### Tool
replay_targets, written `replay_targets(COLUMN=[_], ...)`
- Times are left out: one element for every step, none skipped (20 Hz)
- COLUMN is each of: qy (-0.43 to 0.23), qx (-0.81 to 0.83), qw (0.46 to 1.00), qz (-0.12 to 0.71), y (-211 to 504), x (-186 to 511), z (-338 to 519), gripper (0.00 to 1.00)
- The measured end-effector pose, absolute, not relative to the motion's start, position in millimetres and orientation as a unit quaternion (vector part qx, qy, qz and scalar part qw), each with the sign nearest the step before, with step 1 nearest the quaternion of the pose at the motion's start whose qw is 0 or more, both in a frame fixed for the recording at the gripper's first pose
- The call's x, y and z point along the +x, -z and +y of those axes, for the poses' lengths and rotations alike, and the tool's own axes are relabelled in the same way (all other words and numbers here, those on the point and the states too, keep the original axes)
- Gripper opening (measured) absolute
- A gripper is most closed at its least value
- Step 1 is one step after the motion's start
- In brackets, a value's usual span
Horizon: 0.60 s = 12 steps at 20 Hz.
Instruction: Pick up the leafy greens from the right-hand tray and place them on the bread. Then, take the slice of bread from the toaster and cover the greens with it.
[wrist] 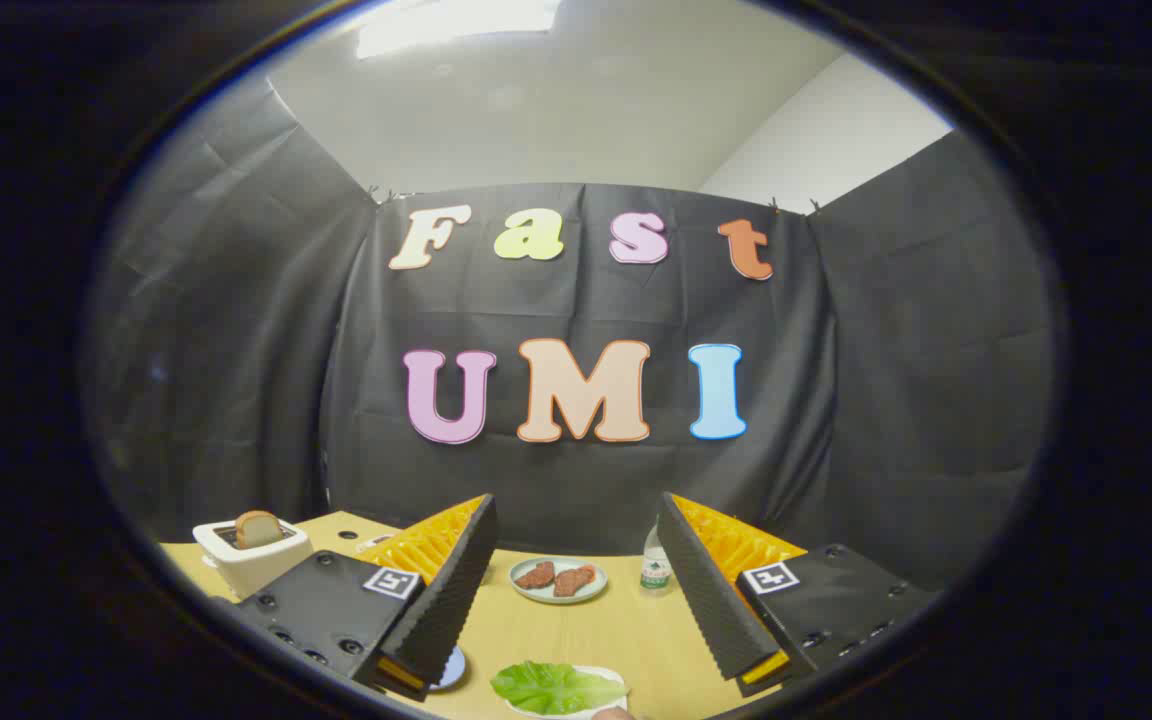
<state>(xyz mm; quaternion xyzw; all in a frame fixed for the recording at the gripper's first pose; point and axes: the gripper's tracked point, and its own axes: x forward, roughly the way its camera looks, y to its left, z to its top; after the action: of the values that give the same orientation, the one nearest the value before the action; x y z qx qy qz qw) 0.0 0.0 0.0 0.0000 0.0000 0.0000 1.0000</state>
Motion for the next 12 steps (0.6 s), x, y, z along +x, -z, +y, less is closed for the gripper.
replay_targets(qy=[-0.005, -0.009, -0.010, -0.012, -0.015, -0.016, -0.013, -0.010, -0.011, -0.014, -0.015, -0.014], qx=[0.003, 0.006, 0.007, 0.009, 0.010, 0.011, 0.011, 0.012, 0.013, 0.014, 0.012, 0.011], qw=[1.000, 1.000, 1.000, 1.000, 1.000, 1.000, 1.000, 1.000, 1.000, 1.000, 1.000, 1.000], qz=[-0.003, -0.005, -0.004, -0.003, -0.002, -0.001, 0.000, 0.001, 0.002, 0.004, 0.005, 0.003], y=[-1.7, -2.0, -1.6, 1.0, 1.1, 2.3, 4.3, 5.7, 6.5, 7.7, 7.8, 6.6], x=[0.1, 0.5, 0.5, 1.0, 0.5, 0.2, 0.1, 0.2, 1.0, 1.7, 2.4, 3.1], z=[2.4, 4.3, 3.5, 3.1, 4.1, 3.5, 1.0, -1.3, -1.2, 0.2, -0.4, -2.1], gripper=[1.00, 1.00, 1.00, 1.00, 1.00, 1.00, 1.00, 1.00, 1.00, 1.00, 1.00, 1.00])
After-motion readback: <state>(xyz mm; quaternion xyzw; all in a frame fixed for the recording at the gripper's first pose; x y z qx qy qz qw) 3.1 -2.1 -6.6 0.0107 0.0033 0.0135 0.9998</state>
